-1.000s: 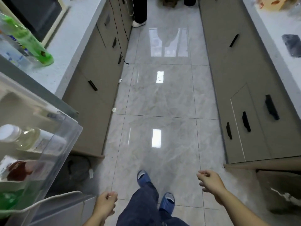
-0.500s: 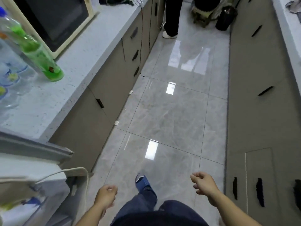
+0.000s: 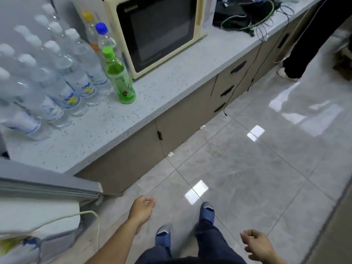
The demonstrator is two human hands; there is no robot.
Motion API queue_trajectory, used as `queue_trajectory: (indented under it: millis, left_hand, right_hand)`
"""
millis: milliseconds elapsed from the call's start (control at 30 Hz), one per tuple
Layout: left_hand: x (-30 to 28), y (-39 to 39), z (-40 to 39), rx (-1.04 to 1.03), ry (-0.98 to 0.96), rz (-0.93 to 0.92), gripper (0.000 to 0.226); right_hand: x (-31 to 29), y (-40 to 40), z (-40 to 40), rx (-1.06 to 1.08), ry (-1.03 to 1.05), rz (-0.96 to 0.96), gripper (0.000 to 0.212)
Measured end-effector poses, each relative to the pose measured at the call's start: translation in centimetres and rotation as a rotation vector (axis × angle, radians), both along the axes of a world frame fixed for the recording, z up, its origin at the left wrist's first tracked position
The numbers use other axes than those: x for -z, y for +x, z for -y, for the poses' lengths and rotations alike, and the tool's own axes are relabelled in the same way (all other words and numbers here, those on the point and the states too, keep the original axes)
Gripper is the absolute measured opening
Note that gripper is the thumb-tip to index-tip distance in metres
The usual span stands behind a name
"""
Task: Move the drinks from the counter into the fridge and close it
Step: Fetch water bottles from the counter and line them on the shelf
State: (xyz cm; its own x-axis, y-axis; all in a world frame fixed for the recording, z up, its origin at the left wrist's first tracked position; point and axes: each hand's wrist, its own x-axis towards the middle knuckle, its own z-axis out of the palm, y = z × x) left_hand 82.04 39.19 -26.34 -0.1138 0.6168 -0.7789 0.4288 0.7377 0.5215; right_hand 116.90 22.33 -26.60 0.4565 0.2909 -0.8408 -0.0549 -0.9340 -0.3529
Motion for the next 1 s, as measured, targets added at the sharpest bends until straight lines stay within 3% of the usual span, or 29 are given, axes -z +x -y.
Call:
queue_trajectory:
  millis: [267,500,633,767,1000]
  left_hand:
    - [-2.2,2.0,0.5,-0.489,0.021,-0.044,0.011]
    - [-5.6,1.7,-4.8,-0.811,0.249,-0.095,0.004]
    - [-8.9,0.0,-11.0,-0.815,0.502,-0.142,0.012]
    - [-14.4,-2.2,-18.3,-0.847,0.793,-0.127,0.018]
    - [-22.3,-7.1,-26.8,-0.726,1.004,-0.385,0.049]
  right_hand:
    - [-1.4,3.7,-17.1,-0.407,0.104,-0.037,0.018]
    - [-5.6,-6.5,-31.2,-0.773,0.376,-0.154,0.003]
    - [-10.3,-14.5,-37.8,-0.948,0.589,-0.227,0.009]
    - [-16.3,-21.8,-43.8,-1.068,0.891,-0.175,0.016]
    - [-24.7,-31.3,-52.2,-1.122,1.338,-0.009,0.049]
